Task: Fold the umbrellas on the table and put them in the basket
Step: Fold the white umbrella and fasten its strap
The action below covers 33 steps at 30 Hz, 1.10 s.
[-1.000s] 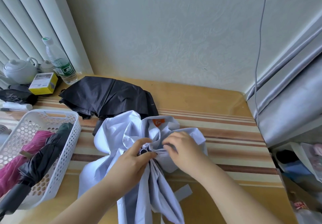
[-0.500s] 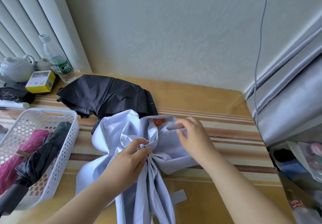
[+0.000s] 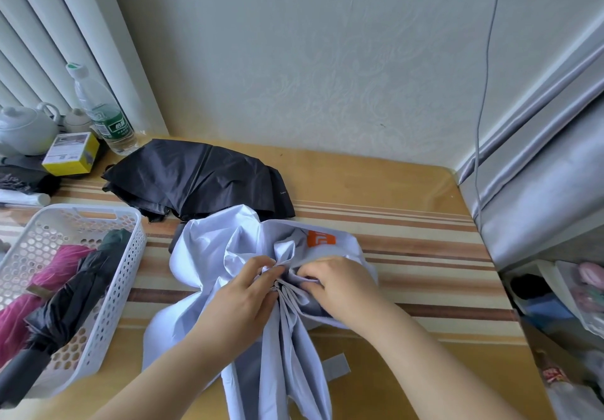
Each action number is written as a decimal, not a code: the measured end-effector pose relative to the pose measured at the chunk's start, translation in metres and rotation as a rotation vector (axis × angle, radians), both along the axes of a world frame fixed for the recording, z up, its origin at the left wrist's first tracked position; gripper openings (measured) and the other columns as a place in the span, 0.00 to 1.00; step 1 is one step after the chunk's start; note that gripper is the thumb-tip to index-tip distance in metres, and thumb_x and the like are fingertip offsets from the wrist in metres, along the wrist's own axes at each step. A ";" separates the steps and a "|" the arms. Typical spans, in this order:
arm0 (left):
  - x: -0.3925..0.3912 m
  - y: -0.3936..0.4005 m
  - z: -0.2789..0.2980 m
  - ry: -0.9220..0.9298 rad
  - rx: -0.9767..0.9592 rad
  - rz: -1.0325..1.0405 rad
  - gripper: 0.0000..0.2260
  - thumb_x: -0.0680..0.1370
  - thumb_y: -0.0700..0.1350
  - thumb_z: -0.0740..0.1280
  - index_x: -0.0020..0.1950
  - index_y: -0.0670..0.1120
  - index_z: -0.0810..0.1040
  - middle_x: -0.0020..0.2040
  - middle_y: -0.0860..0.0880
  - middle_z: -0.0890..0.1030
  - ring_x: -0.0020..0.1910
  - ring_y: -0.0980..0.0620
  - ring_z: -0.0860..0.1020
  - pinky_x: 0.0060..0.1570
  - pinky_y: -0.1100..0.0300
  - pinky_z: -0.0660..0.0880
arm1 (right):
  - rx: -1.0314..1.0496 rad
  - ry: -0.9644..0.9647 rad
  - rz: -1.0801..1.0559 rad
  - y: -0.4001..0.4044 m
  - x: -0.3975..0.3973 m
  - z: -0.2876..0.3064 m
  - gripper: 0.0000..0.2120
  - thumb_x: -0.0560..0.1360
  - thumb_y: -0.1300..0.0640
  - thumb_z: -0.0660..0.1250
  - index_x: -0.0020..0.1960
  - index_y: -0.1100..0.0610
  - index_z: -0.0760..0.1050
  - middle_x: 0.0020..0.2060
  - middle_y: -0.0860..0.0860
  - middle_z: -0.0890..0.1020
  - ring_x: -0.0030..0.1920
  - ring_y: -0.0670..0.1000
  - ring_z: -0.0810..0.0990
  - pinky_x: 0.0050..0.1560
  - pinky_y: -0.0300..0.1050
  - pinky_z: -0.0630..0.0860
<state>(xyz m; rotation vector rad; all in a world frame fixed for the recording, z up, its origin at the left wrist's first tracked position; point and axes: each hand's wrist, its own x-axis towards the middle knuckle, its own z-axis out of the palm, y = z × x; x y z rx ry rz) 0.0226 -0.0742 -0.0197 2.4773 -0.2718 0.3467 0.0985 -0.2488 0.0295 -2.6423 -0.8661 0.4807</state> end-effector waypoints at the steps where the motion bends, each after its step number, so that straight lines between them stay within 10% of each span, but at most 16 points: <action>1: 0.000 0.000 -0.001 -0.005 0.002 -0.005 0.15 0.76 0.48 0.56 0.62 0.51 0.70 0.58 0.54 0.70 0.36 0.54 0.80 0.32 0.65 0.74 | 0.041 -0.010 0.030 0.000 -0.002 -0.002 0.11 0.80 0.56 0.59 0.49 0.54 0.81 0.43 0.52 0.82 0.46 0.53 0.75 0.44 0.49 0.70; 16: 0.006 -0.002 0.005 0.017 0.093 -0.009 0.13 0.76 0.48 0.57 0.58 0.51 0.75 0.54 0.51 0.72 0.29 0.54 0.77 0.23 0.65 0.70 | 0.106 0.240 0.139 -0.009 -0.008 0.012 0.22 0.81 0.64 0.54 0.71 0.48 0.69 0.70 0.42 0.69 0.65 0.45 0.70 0.65 0.36 0.65; 21: 0.007 0.001 0.002 0.029 0.089 0.028 0.16 0.71 0.43 0.66 0.58 0.51 0.75 0.53 0.51 0.76 0.28 0.52 0.78 0.23 0.65 0.69 | 0.100 -0.156 -0.401 -0.047 0.019 0.016 0.20 0.77 0.53 0.66 0.68 0.53 0.70 0.64 0.50 0.71 0.63 0.51 0.71 0.63 0.43 0.69; 24: 0.005 0.001 0.004 0.045 0.083 0.018 0.17 0.70 0.43 0.67 0.59 0.48 0.77 0.52 0.50 0.78 0.28 0.54 0.77 0.26 0.69 0.66 | -0.001 0.322 -0.725 -0.066 0.033 0.011 0.40 0.73 0.37 0.67 0.77 0.50 0.54 0.75 0.51 0.61 0.71 0.55 0.66 0.63 0.48 0.67; 28: 0.004 -0.003 0.008 0.059 0.085 0.005 0.18 0.68 0.42 0.67 0.57 0.46 0.80 0.51 0.49 0.79 0.26 0.55 0.74 0.26 0.72 0.64 | 0.553 1.087 -0.924 -0.073 0.041 -0.023 0.53 0.62 0.27 0.69 0.78 0.48 0.54 0.77 0.48 0.58 0.77 0.52 0.57 0.76 0.57 0.52; 33: 0.007 -0.001 0.004 0.104 0.009 0.065 0.16 0.68 0.41 0.64 0.55 0.47 0.79 0.52 0.49 0.78 0.26 0.57 0.68 0.27 0.79 0.57 | 0.767 1.100 -0.850 -0.077 0.034 -0.036 0.35 0.63 0.41 0.75 0.65 0.57 0.75 0.57 0.56 0.82 0.58 0.58 0.79 0.53 0.54 0.78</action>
